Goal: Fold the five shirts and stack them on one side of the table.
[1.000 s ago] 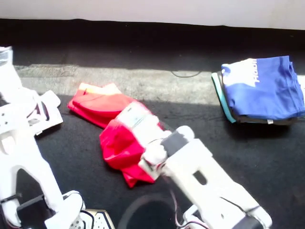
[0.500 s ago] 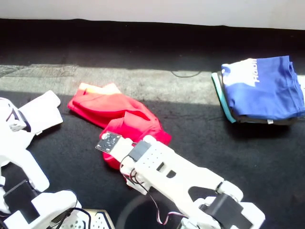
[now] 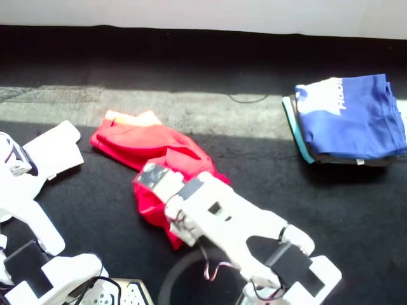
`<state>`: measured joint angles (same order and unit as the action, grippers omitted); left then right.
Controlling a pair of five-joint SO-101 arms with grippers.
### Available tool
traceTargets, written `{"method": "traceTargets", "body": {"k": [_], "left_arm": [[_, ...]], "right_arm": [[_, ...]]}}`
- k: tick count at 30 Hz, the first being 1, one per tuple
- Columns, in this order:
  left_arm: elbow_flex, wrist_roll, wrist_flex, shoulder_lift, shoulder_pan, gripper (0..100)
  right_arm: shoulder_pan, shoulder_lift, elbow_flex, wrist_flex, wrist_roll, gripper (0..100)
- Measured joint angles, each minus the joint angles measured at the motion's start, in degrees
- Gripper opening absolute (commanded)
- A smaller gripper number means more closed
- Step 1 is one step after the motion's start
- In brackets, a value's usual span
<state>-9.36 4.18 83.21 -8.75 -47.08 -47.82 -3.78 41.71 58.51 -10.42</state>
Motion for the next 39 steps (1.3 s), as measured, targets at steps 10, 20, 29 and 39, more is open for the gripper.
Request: {"method": "traceTargets", "body": {"k": [10,20,29,39], "left_arm": [[-0.1,0.4,-0.4,0.7,0.5,15],[-2.6,3.6,-0.4,0.7,10.1,15],[-10.4,3.6,-5.3,0.7,23.9,15],[-12.5,3.6,-14.5,0.7,30.9,16]], "right_arm": [[22.3,0.3,-17.3,10.6,-3.2,0.5],[36.8,0.3,-51.0,29.7,-3.3,0.6],[47.3,0.3,-60.9,32.4,-3.3,0.6],[54.6,0.3,-60.9,30.7,-5.4,0.6]]}}
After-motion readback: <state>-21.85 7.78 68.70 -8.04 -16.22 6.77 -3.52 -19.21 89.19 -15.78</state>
